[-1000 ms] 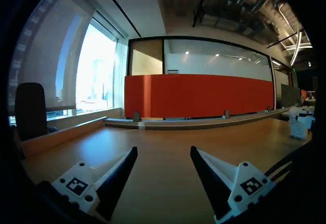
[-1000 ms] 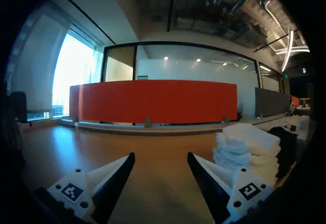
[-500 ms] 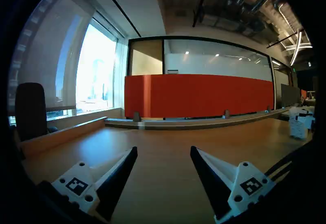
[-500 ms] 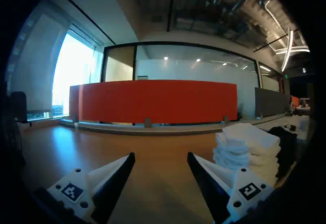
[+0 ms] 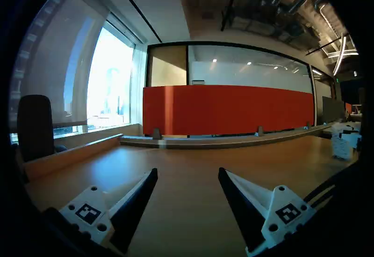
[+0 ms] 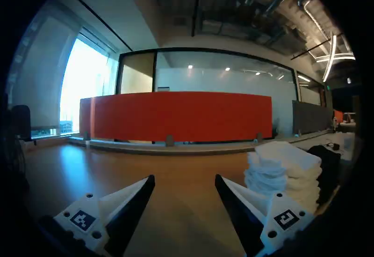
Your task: Fold towel
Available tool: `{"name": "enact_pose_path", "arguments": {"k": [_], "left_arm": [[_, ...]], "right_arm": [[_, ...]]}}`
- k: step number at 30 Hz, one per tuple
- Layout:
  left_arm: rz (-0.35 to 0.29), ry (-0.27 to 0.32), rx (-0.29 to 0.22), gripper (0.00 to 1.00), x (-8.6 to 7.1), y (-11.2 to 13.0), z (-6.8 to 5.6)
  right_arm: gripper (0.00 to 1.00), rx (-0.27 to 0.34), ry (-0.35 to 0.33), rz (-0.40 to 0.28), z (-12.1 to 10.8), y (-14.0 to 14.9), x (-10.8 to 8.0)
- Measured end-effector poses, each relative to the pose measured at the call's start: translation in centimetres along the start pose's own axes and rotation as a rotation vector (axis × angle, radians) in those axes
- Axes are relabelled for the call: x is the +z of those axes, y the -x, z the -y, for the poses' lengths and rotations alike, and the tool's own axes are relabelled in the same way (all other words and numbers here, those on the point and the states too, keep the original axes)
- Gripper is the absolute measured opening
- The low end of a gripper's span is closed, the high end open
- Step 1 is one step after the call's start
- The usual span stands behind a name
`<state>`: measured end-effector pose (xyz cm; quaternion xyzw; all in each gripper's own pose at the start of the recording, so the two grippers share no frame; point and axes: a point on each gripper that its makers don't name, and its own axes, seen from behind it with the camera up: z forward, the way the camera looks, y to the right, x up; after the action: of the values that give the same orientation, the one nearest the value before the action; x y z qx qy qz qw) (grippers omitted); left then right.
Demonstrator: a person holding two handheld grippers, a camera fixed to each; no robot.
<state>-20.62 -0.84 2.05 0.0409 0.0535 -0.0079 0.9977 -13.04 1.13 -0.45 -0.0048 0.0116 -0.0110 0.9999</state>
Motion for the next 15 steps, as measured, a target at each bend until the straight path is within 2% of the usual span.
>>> {"name": "enact_pose_path", "arguments": {"k": [15], "left_arm": [[0.000, 0.000, 0.000, 0.96, -0.02, 0.00, 0.05]], "right_arm": [[1.00, -0.003, 0.000, 0.000, 0.02, 0.21, 0.07]]}}
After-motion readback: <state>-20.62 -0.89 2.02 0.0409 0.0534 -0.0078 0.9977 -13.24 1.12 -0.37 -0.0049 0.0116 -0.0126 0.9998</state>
